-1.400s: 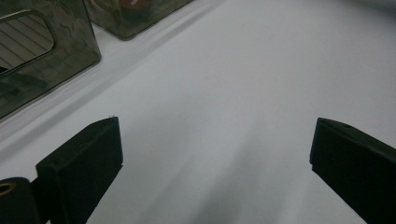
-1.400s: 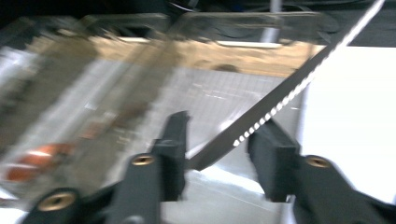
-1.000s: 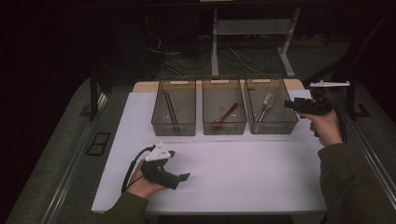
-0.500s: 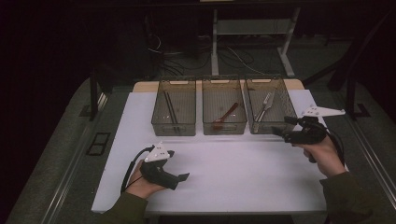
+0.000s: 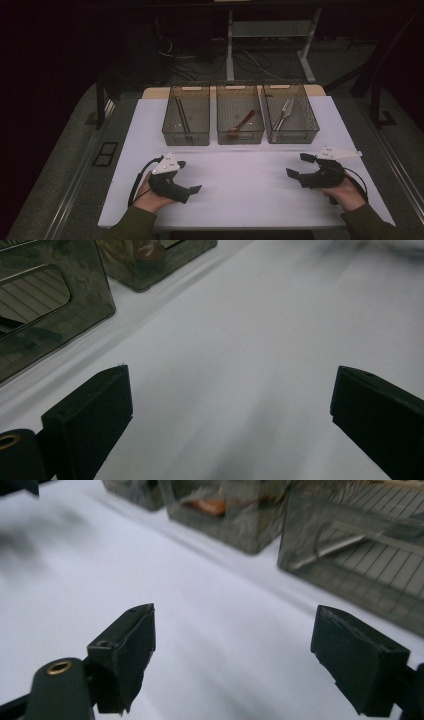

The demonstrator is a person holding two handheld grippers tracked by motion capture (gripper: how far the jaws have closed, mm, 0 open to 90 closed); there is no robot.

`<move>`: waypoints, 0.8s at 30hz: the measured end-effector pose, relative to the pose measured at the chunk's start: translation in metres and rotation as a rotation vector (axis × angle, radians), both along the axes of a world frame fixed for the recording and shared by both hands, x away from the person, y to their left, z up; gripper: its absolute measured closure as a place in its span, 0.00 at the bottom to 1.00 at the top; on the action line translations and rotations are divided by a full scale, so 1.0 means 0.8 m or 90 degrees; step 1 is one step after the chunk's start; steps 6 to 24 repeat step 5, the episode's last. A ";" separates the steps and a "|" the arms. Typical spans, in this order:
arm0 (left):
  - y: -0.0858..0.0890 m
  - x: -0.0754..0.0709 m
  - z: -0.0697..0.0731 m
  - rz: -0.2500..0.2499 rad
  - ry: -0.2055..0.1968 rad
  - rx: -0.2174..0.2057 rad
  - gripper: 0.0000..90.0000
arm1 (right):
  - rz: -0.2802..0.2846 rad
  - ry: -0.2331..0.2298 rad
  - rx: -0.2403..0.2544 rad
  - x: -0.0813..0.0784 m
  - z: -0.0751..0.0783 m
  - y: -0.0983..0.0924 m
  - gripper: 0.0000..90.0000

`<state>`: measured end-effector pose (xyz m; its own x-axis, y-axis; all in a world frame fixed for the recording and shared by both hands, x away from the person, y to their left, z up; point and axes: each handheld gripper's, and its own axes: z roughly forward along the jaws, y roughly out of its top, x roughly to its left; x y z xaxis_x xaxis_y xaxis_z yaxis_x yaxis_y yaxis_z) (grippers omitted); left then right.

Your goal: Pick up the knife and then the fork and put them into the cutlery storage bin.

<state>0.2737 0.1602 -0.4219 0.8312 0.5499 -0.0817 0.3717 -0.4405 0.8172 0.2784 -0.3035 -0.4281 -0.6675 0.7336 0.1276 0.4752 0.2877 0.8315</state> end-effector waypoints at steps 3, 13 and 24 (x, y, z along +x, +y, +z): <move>0.000 0.000 0.000 0.000 -0.001 -0.002 0.03 | 0.009 0.007 -0.013 -0.006 -0.008 0.001 0.16; -0.001 0.000 0.000 0.001 -0.002 -0.005 0.03 | 0.011 0.007 -0.017 -0.007 -0.010 0.001 0.16; -0.001 0.000 0.000 0.001 -0.002 -0.005 0.03 | 0.011 0.007 -0.017 -0.007 -0.010 0.001 0.16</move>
